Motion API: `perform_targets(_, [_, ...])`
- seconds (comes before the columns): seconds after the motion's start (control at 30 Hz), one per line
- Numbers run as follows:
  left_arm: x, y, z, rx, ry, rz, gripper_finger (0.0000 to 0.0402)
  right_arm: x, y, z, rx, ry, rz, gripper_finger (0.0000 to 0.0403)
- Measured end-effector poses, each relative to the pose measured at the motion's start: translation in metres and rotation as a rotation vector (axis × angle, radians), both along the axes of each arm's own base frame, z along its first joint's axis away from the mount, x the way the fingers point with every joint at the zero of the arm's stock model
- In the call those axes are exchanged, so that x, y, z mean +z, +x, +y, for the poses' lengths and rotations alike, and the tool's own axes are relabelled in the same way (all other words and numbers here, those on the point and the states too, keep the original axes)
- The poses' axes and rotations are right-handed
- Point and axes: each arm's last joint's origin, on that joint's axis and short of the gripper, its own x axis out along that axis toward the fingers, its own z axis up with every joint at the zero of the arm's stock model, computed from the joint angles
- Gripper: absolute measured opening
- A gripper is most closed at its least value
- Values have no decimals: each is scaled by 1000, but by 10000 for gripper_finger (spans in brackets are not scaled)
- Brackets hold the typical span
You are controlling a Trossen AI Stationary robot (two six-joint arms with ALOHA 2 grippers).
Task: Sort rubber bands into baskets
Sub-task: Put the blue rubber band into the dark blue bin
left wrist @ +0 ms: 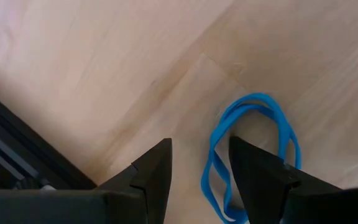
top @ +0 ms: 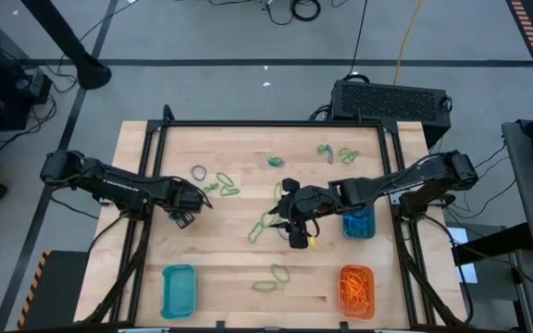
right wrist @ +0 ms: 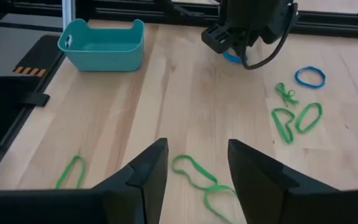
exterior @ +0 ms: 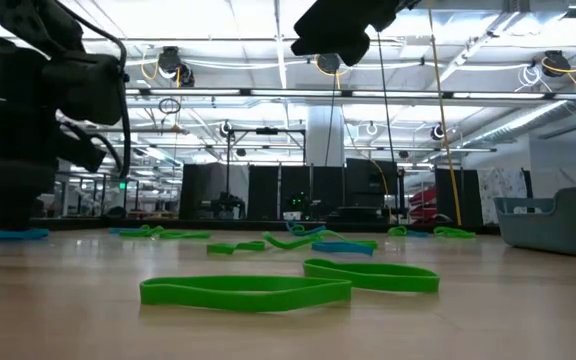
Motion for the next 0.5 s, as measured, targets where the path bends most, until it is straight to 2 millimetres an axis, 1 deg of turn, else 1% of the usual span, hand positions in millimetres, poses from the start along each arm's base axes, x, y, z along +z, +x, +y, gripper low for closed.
perform_targets(0.37, [2, 4, 0, -28, -1, -21, 165, 0, 0, 0, -1, -4, 1, 160])
perform_targets(0.43, [2, 4, 0, -28, -1, -22, 155, 0, 0, 0, -1, -4, 2, 160])
perform_targets(0.5, [2, 4, 0, -28, -3, -26, 136, 0, 0, 0, -1, -5, 3, 160])
